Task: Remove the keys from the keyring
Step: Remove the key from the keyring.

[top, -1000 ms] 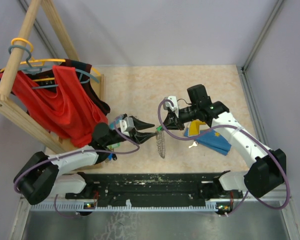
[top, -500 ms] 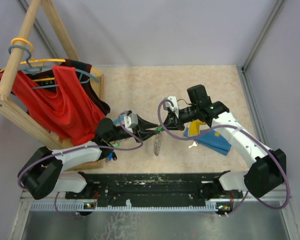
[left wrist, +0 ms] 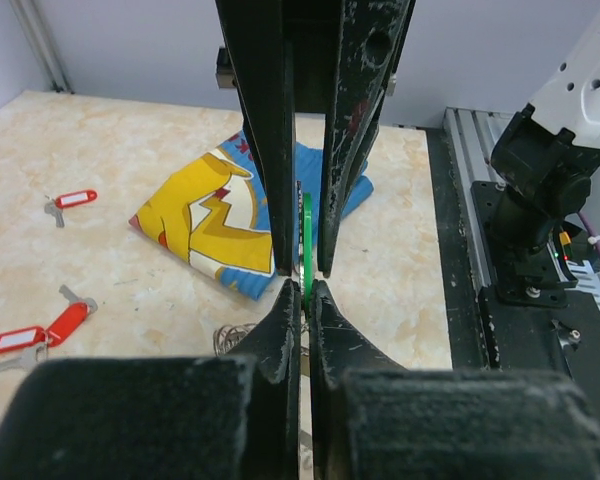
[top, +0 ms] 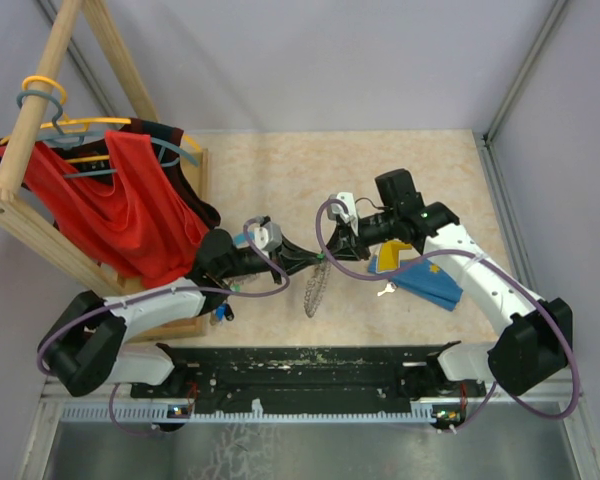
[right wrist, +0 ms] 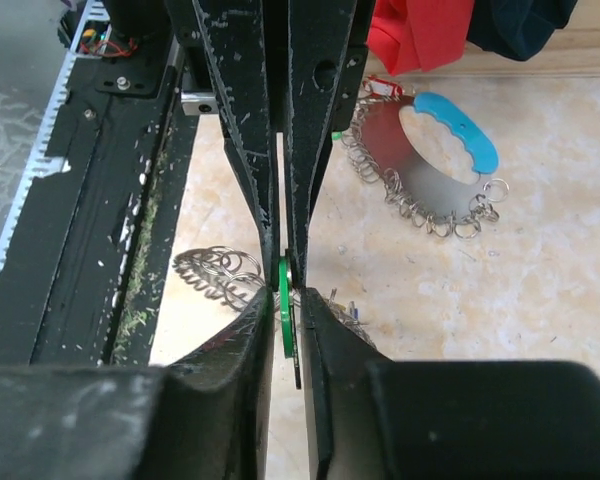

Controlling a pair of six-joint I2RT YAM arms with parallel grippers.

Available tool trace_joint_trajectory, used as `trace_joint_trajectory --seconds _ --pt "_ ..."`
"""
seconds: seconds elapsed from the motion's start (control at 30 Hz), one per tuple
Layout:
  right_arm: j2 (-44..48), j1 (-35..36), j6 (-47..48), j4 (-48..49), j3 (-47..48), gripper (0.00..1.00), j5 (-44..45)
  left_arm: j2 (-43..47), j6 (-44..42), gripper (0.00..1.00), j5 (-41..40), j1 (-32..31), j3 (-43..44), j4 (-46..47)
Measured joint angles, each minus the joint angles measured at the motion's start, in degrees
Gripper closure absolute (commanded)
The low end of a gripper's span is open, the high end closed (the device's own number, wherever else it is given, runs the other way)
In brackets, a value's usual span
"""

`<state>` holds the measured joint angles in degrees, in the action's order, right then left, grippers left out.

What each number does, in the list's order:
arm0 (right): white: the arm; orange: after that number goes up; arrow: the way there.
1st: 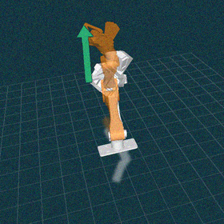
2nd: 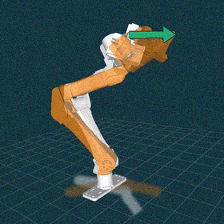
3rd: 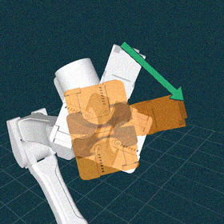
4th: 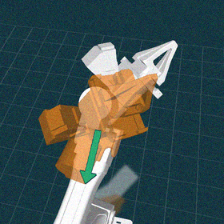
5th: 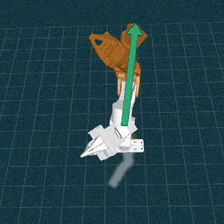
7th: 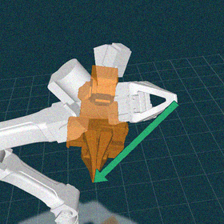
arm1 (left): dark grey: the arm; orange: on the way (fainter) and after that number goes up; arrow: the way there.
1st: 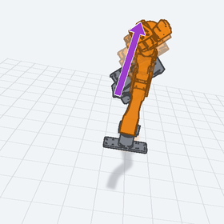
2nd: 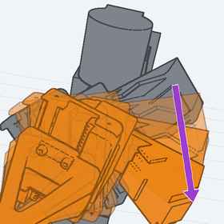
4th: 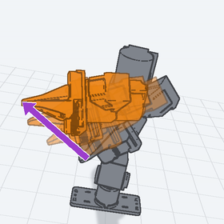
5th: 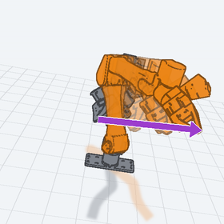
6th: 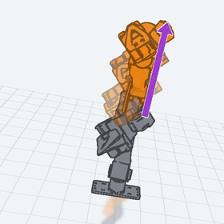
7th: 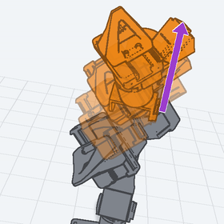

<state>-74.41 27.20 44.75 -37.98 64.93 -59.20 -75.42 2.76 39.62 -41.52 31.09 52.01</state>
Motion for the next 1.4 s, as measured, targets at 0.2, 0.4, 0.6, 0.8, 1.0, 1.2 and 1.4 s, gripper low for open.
trace_joint_trajectory --seconds 0.2,0.4,0.6,0.8,1.0,1.2,1.4 --pt "0.0 -0.1 -0.4 0.2 0.0 0.68 -0.5 0.7 0.0 1.00 -0.9 0.3 0.0 -2.4" --pt "0.1 -0.9 -0.4 0.2 0.0 0.73 -0.5 1.6 0.1 1.00 -1.3 0.5 -0.2 -3.3" --pt "0.1 -1.5 -0.6 0.2 0.1 0.98 -0.5 2.1 0.4 1.00 -1.2 0.5 -0.2 -3.3" --pt "0.1 -1.5 -1.4 0.2 0.1 1.00 -1.1 2.1 1.0 1.00 -0.7 0.7 -0.2 -3.2" --pt "0.1 -1.5 -0.6 -1.9 0.8 1.00 -1.7 1.8 2.1 0.74 0.8 0.8 -0.2 -2.6" --pt "0.1 -1.5 0.6 -3.4 1.6 1.00 -1.8 0.4 2.1 0.72 2.9 0.8 1.3 -3.5" --pt "0.1 -1.0 1.8 -5.0 1.6 1.00 -1.5 -0.2 1.7 0.72 4.4 0.8 3.8 -5.2"
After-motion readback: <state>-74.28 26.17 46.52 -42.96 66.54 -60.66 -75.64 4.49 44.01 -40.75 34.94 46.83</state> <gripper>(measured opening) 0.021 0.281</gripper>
